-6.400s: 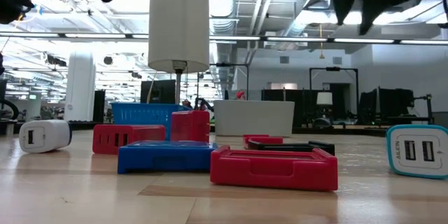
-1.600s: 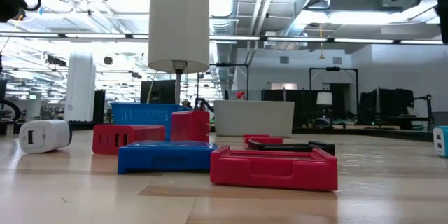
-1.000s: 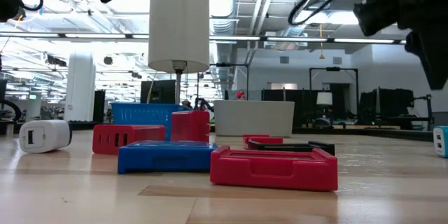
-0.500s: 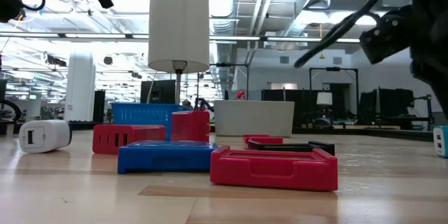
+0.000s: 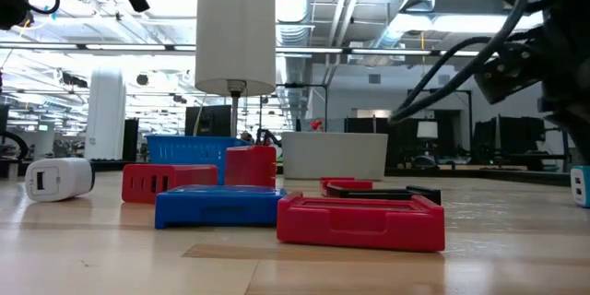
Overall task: Pick & Place Office items
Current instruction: Put the blue charger adapter into the gray bin
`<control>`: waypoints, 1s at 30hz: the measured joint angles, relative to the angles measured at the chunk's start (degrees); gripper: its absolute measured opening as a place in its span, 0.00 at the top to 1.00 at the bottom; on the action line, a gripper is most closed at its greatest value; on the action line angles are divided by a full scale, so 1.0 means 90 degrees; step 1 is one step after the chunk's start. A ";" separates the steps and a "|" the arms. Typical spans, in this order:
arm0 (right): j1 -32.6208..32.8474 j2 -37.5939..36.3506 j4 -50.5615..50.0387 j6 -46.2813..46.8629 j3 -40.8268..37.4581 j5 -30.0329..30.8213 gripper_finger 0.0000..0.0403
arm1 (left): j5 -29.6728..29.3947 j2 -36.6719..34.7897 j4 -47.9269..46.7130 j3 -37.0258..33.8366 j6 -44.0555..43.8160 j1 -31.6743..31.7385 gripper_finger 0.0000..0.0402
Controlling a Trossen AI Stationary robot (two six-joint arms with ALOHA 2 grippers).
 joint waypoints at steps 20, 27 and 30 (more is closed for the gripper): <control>-0.0428 -0.0142 0.0636 0.0692 0.0381 0.0082 0.67 | 0.0496 0.0000 -0.0496 0.0001 0.0029 0.0000 0.89; -0.1009 -0.0776 0.1458 0.0346 0.0610 0.0751 0.67 | 0.0941 0.0093 -0.1443 -0.0001 0.0029 0.0347 0.89; -0.1460 -0.1044 0.1551 0.0087 0.0610 0.0875 0.67 | 0.1635 0.0252 -0.1592 -0.0001 0.0054 0.1008 0.88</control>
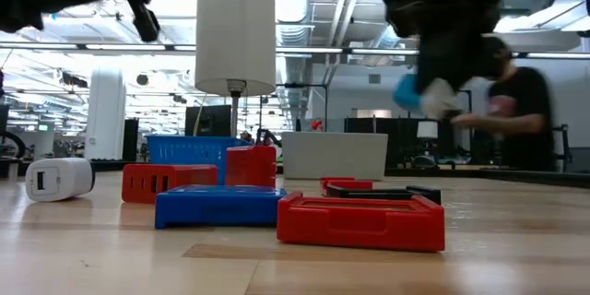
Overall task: Pick & Place Office items
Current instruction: Put the blue charger adapter into the gray bin
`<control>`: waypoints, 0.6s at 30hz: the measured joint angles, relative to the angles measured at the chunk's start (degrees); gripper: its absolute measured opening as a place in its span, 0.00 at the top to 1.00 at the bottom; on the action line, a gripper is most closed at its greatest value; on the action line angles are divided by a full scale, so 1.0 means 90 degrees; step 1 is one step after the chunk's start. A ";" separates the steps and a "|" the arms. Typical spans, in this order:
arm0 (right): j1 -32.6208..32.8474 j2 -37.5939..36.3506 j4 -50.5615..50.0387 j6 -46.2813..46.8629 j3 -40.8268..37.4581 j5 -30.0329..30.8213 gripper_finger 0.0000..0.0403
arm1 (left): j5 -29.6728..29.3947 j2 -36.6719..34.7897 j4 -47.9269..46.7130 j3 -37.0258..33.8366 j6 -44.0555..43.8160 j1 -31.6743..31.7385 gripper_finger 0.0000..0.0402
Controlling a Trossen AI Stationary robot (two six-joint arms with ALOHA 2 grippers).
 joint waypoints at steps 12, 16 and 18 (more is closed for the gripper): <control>-0.1986 -0.0425 0.1486 -0.0419 0.0000 -0.0003 0.67 | 0.3636 -0.0008 -0.0808 0.0002 -0.0063 0.2243 0.78; -0.2548 -0.0279 0.2113 -0.0354 0.0012 -0.0061 0.67 | 0.3676 -0.0284 -0.1380 0.0002 0.0131 0.1846 0.78; -0.2813 -0.0207 0.2119 -0.0355 -0.0010 -0.0150 0.67 | 0.3460 -0.0355 -0.1388 0.0002 0.0192 0.1619 0.79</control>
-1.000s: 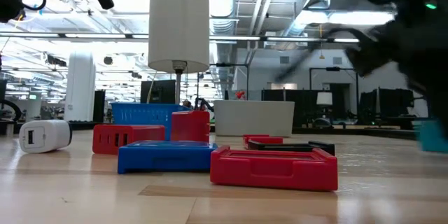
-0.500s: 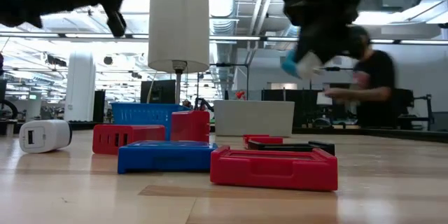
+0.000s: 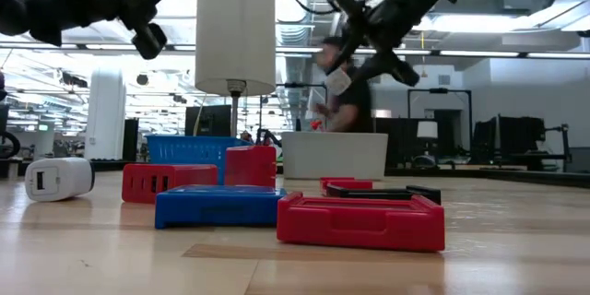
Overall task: Pick & Place Office items
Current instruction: Put the blue charger adapter into the gray bin
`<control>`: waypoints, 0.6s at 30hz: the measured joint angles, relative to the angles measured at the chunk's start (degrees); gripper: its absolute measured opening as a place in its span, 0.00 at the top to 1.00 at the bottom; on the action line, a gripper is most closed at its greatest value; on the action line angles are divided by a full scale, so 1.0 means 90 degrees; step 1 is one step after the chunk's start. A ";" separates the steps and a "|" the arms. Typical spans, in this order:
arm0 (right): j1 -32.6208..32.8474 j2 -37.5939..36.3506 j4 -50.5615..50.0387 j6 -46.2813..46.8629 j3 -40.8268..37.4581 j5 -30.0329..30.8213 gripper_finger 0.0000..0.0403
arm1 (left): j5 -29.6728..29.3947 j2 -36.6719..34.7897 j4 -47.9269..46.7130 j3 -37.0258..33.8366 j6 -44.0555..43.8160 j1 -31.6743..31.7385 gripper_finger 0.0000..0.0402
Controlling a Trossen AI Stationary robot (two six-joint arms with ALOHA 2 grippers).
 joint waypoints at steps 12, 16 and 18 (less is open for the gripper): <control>-0.1681 0.0047 -0.0025 -0.0214 0.0010 -0.1129 0.67 | -0.1587 -0.0079 -0.0717 0.0002 0.0521 -0.1367 0.79; -0.2195 0.0047 -0.0036 -0.0211 0.0010 -0.1701 0.67 | -0.2093 -0.0079 -0.0801 0.0000 0.0789 -0.1508 0.79; -0.2384 0.0047 -0.0040 -0.0224 0.0010 -0.1917 0.67 | -0.2233 -0.0079 -0.0864 0.0000 0.0828 -0.1509 0.79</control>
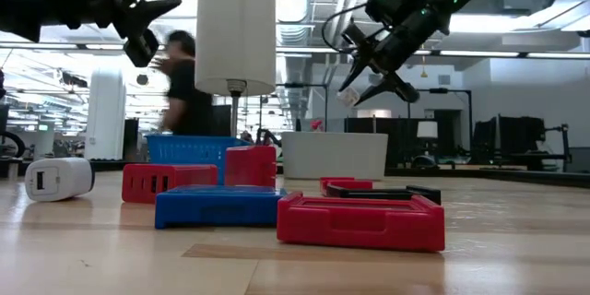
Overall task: Pick & Place Office items
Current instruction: Put the blue charger adapter into the gray bin
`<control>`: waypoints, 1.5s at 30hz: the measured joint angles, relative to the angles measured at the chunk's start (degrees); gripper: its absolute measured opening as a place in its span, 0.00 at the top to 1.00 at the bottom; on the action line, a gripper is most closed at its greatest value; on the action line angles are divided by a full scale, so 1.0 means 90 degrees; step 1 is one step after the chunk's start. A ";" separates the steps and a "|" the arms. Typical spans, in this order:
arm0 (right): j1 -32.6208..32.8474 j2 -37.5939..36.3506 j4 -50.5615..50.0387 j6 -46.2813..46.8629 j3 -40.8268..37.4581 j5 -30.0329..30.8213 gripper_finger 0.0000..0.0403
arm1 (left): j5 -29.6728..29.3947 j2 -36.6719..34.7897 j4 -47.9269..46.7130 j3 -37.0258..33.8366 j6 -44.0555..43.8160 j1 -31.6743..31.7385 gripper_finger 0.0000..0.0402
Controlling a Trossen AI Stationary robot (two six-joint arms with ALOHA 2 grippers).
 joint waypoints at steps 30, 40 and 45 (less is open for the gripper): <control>0.0175 0.2343 -0.2861 -0.0256 0.2937 0.1233 0.66 | 0.0009 0.0000 -0.0114 0.0000 -0.0029 -0.0192 0.79; 0.0192 0.2672 -0.3206 -0.0230 0.3009 0.1309 0.65 | 0.0008 0.0000 -0.0120 0.0000 -0.0011 -0.0189 0.79; 0.0133 0.2669 -0.3188 -0.0234 0.3016 0.1442 0.65 | 0.0008 0.0000 -0.0168 0.0000 -0.0012 -0.0189 0.79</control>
